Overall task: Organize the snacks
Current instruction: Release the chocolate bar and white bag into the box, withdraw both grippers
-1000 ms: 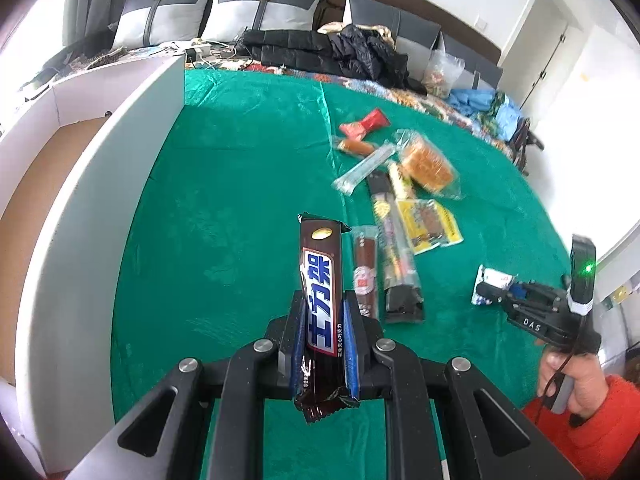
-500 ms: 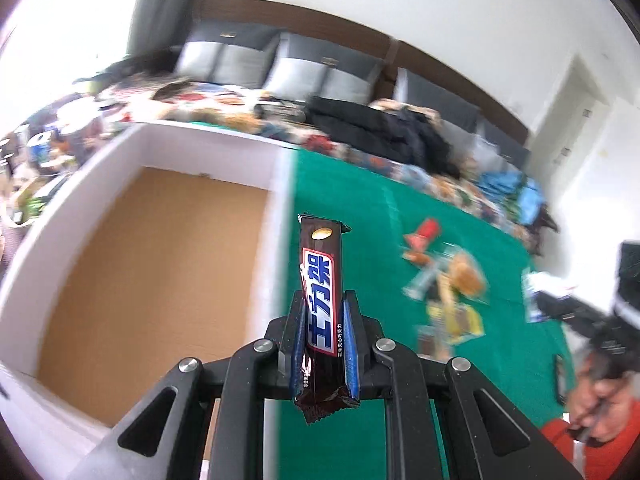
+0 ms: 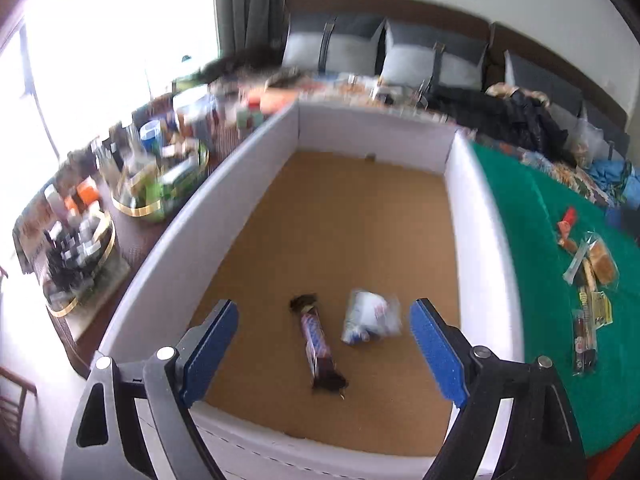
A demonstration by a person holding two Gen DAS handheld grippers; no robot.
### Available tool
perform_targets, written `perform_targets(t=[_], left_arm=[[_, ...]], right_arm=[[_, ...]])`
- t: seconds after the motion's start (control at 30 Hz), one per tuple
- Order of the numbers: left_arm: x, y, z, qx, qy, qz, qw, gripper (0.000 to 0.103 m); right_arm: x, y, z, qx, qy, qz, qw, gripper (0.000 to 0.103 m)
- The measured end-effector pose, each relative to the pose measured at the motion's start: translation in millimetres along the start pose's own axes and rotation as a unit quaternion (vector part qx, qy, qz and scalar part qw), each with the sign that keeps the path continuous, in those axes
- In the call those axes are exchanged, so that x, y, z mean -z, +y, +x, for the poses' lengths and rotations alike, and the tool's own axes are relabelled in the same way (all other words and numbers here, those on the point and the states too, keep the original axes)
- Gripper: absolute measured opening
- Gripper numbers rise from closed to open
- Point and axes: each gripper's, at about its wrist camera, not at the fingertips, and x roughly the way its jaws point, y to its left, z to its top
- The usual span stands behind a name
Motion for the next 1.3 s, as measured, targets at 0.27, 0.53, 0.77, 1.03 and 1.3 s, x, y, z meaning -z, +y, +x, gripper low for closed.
perform_targets(t=[0.27,0.53,0.77,1.03,1.3], left_arm=[[-5.2,-113.6,-4.1,0.086,-0.064,0.095,0.9897,0.088],[15.5,-183.6,57.4,0.048,0.032,0.157,0.9859,0.087],[39.8,-189.3,36.6,0.055,0.033,0.174,0.9828,0.087],[46.3,-195.5,31.5,0.048,0.034,0.183,0.9813,0.087],[37.0,-188.9,37.1,0.029,0.026,0.142,0.989,0.087]], right_arm=[[156.2,-171.6,-70.9,0.239,-0.001,-0.002,0.971,0.076],[254.7,-297.3,-162.0,0.378,-0.005,0.103,0.92,0.076],[279.2,-340.6,-205.8,0.394,-0.047,0.187,0.899,0.076],[275.5,-328.9,-195.0,0.394,-0.037,0.19,0.899,0.076],[276.2,-332.3,-189.8,0.392,-0.017,0.199,0.898,0.076]])
